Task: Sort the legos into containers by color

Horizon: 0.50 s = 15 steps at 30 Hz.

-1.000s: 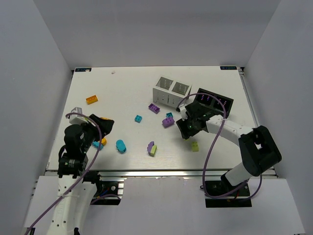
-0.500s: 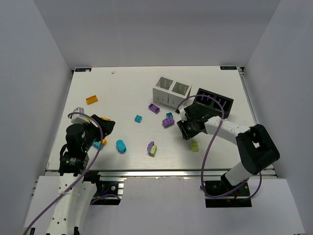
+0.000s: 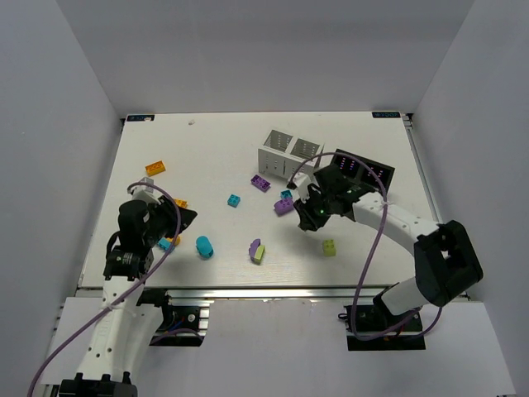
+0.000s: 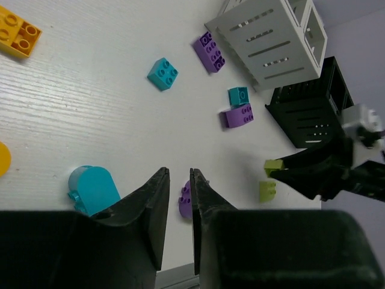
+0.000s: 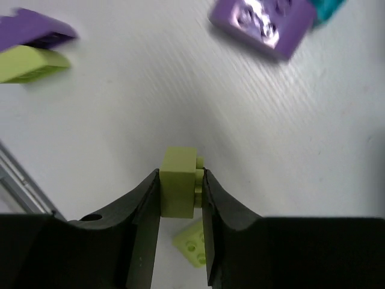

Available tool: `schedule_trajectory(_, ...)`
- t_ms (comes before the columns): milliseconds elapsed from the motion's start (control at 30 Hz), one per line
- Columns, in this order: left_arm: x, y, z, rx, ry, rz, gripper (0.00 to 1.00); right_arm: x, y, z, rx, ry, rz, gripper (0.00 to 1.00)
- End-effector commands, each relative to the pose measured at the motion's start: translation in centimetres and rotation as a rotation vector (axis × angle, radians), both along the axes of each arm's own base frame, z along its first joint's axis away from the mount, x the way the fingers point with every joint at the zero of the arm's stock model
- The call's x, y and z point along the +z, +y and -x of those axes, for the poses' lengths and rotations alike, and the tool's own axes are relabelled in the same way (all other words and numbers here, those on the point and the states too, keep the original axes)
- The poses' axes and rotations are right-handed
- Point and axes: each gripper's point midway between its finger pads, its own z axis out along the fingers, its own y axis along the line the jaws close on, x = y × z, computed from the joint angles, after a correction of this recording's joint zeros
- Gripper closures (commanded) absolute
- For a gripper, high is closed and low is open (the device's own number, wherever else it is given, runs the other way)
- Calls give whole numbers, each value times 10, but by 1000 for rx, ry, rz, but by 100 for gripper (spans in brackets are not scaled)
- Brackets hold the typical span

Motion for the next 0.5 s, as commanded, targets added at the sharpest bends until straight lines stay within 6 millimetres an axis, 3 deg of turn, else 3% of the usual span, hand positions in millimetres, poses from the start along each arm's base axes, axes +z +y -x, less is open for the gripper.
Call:
schedule_trajectory(0, 3, -8, -2, -52, -14, 17, 70, 64, 24, -1, 220, -115, -144, 100)
schedule_trajectory(133, -2, -11, -2, -73, 9, 22, 69, 104, 17, -26, 202, -240, -189, 100)
schedule_trajectory(267, -6, -12, -2, -80, 29, 21, 61, 148, -6, -63, 74, -361, -218, 100)
schedule_trajectory(300, -7, -13, -2, -82, 35, 23, 54, 156, -24, -76, 5, -383, -223, 100)
schedule_trajectory(467, -12, -21, -3, -101, 56, 31, 48, 186, -79, -107, -184, -525, -182, 100)
